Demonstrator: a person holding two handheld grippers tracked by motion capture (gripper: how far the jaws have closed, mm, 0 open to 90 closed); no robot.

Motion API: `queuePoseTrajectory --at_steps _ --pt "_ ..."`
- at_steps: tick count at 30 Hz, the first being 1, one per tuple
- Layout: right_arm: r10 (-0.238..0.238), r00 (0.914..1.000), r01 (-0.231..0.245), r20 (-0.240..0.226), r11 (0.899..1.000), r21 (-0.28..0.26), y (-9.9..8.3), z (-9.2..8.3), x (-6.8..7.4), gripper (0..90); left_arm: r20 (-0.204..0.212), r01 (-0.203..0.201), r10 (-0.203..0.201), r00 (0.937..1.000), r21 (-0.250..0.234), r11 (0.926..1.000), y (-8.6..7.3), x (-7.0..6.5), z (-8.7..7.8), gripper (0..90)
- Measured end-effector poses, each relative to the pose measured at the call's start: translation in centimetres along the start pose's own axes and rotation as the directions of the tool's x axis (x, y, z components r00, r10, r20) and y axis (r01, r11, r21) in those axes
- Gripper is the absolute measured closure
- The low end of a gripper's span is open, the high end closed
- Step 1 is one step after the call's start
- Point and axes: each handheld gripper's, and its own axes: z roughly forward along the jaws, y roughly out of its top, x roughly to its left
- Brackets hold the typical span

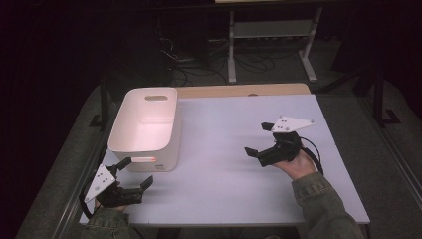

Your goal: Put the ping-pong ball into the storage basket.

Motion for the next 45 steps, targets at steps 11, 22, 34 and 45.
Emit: queuePoseTrajectory --at_steps 11,22,34,45 --pt "0.023 0.9991 -0.022 0.035 0.999 -0.028 -1.3 -1.3 -0.3 0.0 -0.005 -0.001 0.001 1.0 0.0 1.0 0.0 0.0 0.0 2.4" --pt "0.037 0.9975 -0.035 0.061 0.998 -0.046 -2.7 -2.0 -0.3 0.0 -0.007 -0.002 0.002 1.0 0.0 1.0 0.0 0.0 0.0 2.4" --pt "0.077 0.991 -0.067 0.11 0.994 -0.086 -4.7 -3.6 -0.6 0.0 -0.01 -0.001 0.001 1.0 -0.001 1.0 0.0 0.0 -0.1 2.4" --pt "0.101 0.9807 -0.083 0.167 0.991 -0.108 -6.5 -4.5 -0.5 0.0 -0.013 0.001 -0.001 0.9999 0.0 1.0 0.0 0.0 -0.1 2.4"
